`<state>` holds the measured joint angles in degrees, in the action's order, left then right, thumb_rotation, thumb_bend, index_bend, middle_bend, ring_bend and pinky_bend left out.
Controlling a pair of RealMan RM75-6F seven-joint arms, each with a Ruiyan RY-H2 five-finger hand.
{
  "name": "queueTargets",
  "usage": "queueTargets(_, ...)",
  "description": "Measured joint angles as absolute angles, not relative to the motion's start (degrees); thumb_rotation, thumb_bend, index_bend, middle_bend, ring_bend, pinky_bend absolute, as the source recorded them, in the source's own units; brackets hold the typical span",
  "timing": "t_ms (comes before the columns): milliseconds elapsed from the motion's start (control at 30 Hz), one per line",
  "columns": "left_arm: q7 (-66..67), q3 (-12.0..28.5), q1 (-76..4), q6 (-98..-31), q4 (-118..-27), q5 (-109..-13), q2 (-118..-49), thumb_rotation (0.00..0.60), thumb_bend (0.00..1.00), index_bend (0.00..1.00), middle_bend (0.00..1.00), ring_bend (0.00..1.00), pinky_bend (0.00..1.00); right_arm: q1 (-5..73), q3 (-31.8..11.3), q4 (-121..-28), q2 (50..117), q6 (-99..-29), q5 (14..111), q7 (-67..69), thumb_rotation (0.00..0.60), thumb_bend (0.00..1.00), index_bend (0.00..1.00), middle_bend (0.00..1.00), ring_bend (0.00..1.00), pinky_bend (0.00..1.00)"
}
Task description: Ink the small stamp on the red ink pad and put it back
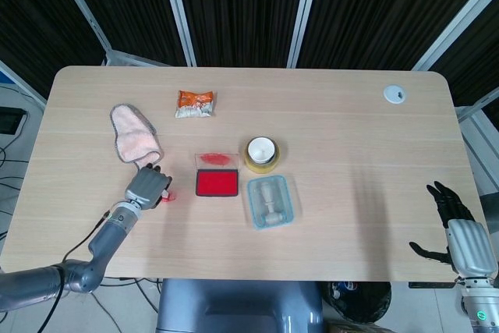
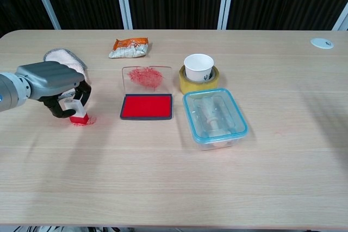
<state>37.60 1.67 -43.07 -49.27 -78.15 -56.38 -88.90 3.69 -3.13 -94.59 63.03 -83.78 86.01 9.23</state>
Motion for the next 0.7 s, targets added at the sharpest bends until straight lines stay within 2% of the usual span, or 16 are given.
queueTargets(133,36.77,1.67,-42.88,-50.02,-78.07,-57.45,-89.08,0.600,0.53,0.64,0.64,0.35,0.40,3.68,-3.12,-94.59,63.04,-83.81,86.05,9.23,0.600,0.11,0.00,0.00,0.00,0.18)
queueTargets(267,35.72,1.92,-42.59,-51.56,-78.15,-58.94,-89.17,0.600,0.56,0.69,0.69,0.46,0.51,3.66,-3.13,-94.60,63.01,-83.79,85.99,9.31,0.600,0.11,0.00,0.00,0.00,0.18)
queueTargets(367,34.69,2.36,-42.22,-53.54,-78.42,-60.46,-89.34,0.600,0.58,0.71,0.72,0.51,0.56,3.68,-3.13,-94.63,63.01,-83.72,85.96,9.35,0.600,0.11,0.00,0.00,0.00,0.18)
queueTargets(700,32.74,4.23,-42.05,-56.53,-78.85,-63.34,-90.91,0.600,0.58,0.72,0.73,0.56,0.61,3.67,-3.08,-94.64,62.91,-83.79,86.14,9.51,0.600,0.11,0.00,0.00,0.00,0.18)
